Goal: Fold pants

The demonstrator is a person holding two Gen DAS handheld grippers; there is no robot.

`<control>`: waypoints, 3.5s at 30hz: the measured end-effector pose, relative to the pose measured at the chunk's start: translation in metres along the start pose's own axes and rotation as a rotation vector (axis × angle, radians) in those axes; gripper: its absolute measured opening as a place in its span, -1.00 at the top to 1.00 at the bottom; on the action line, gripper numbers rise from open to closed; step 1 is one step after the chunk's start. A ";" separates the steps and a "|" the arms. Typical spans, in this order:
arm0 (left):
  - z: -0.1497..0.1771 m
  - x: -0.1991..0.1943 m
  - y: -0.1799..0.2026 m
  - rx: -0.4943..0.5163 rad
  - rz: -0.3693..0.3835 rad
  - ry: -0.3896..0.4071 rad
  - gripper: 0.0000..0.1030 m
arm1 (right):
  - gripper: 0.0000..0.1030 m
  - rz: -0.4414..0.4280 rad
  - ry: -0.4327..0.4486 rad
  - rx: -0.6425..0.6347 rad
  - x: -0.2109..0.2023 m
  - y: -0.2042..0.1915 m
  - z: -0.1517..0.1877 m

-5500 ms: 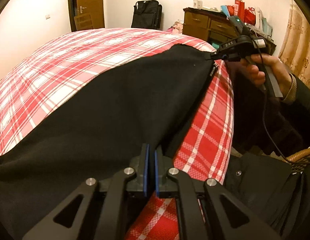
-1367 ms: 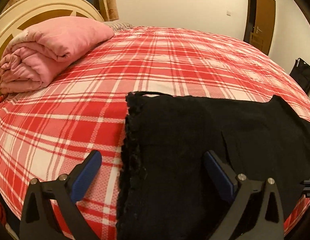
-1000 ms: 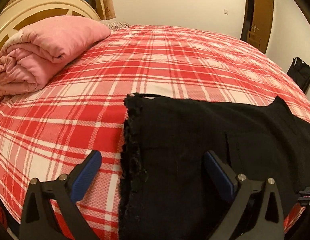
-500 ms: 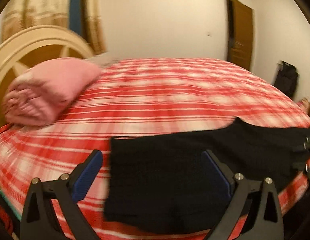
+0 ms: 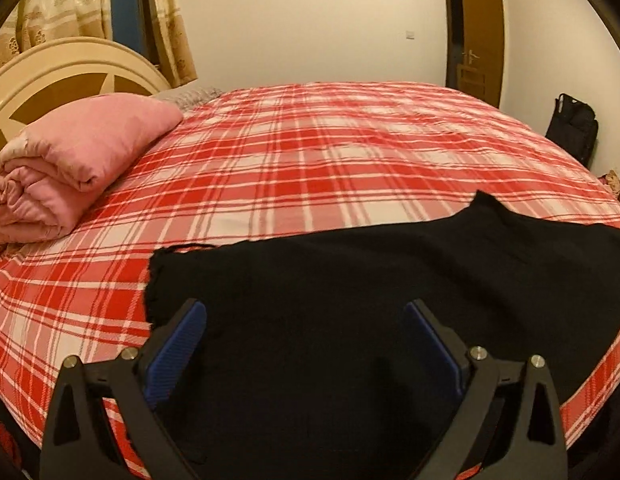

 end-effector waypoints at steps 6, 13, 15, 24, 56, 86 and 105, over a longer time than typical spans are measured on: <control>0.003 0.004 -0.005 -0.013 -0.009 -0.016 -0.96 | 0.04 0.024 -0.020 -0.010 0.017 -0.002 -0.003; 0.007 0.008 -0.010 -0.016 -0.014 -0.038 -0.96 | 0.83 0.017 0.006 -0.020 0.021 -0.002 -0.006; 0.008 0.011 -0.013 -0.021 -0.014 -0.048 -0.96 | 0.85 0.010 0.026 -0.035 0.010 -0.003 -0.005; 0.010 0.015 -0.021 -0.019 -0.033 -0.061 -0.96 | 0.85 0.093 -0.014 -0.134 0.017 -0.009 0.006; 0.020 0.018 -0.028 -0.012 -0.060 -0.109 -1.00 | 0.09 -0.272 0.129 -0.845 -0.085 -0.271 0.136; 0.011 0.009 -0.027 0.004 -0.120 -0.120 -1.00 | 0.06 -0.518 0.169 -0.992 -0.098 -0.324 0.206; -0.022 0.017 0.147 0.239 0.178 -0.064 -1.00 | 0.06 -0.080 0.067 -0.151 0.005 -0.018 -0.024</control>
Point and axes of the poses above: each gripper's, at about its wrist camera, not at the fingertips, and x roughly the way its jaws point, y to its right, z to its underside, the point moved 1 cm from there along x, roughly the way its jaws point, and after that the axes turned 8 degrees about z, right-handed, at the moved point
